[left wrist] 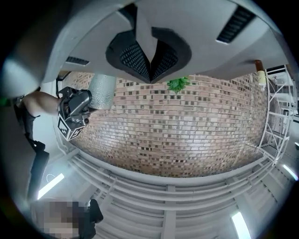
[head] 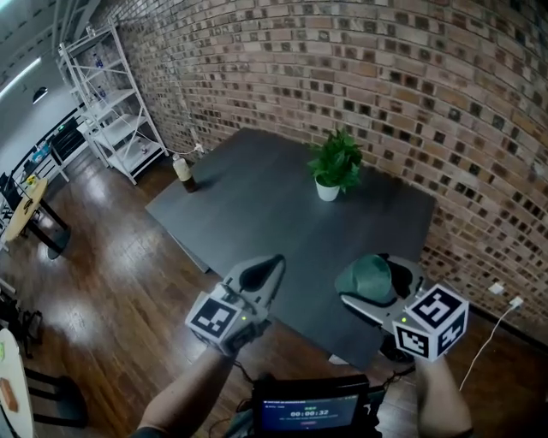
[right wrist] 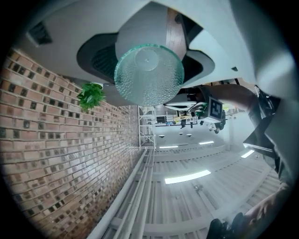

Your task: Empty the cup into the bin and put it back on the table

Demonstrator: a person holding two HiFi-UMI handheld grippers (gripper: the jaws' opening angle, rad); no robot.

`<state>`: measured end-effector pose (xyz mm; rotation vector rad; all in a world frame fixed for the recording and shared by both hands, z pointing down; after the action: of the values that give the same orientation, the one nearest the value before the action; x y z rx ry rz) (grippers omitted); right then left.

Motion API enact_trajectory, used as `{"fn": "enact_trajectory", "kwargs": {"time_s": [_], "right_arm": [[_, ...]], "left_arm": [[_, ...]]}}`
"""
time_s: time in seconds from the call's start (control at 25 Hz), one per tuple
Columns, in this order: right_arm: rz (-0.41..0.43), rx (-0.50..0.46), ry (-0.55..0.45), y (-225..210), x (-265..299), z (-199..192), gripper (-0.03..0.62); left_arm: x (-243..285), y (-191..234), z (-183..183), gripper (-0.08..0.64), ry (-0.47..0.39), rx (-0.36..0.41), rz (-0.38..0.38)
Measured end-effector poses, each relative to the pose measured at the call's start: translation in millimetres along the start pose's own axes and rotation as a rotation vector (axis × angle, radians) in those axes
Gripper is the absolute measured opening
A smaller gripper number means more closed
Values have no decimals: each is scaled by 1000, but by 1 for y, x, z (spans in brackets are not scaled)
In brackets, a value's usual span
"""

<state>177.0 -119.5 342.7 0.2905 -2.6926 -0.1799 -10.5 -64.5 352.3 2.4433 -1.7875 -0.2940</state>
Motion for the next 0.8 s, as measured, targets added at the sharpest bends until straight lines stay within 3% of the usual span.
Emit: {"fn": "enact_trajectory", "kwargs": {"time_s": [0.6,0.8], "right_arm": [[-35,10,33,64,125,67,394],[-31,0,52,62,160,80,394]], "left_arm": [[-73,130,26,0,9,-32,-20],[-77,155,37,0,-47,-13,-55]]}}
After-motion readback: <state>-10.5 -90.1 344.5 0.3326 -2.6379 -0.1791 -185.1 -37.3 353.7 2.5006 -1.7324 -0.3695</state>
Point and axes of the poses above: the fingertips, and each gripper's own axes: x forward along the fingers, y to its left, z out of its top, the point moved 5 cm from there along -x, backward along the fingers, and after that the axes turned 12 degrees about -x, right-handed, at the moved point
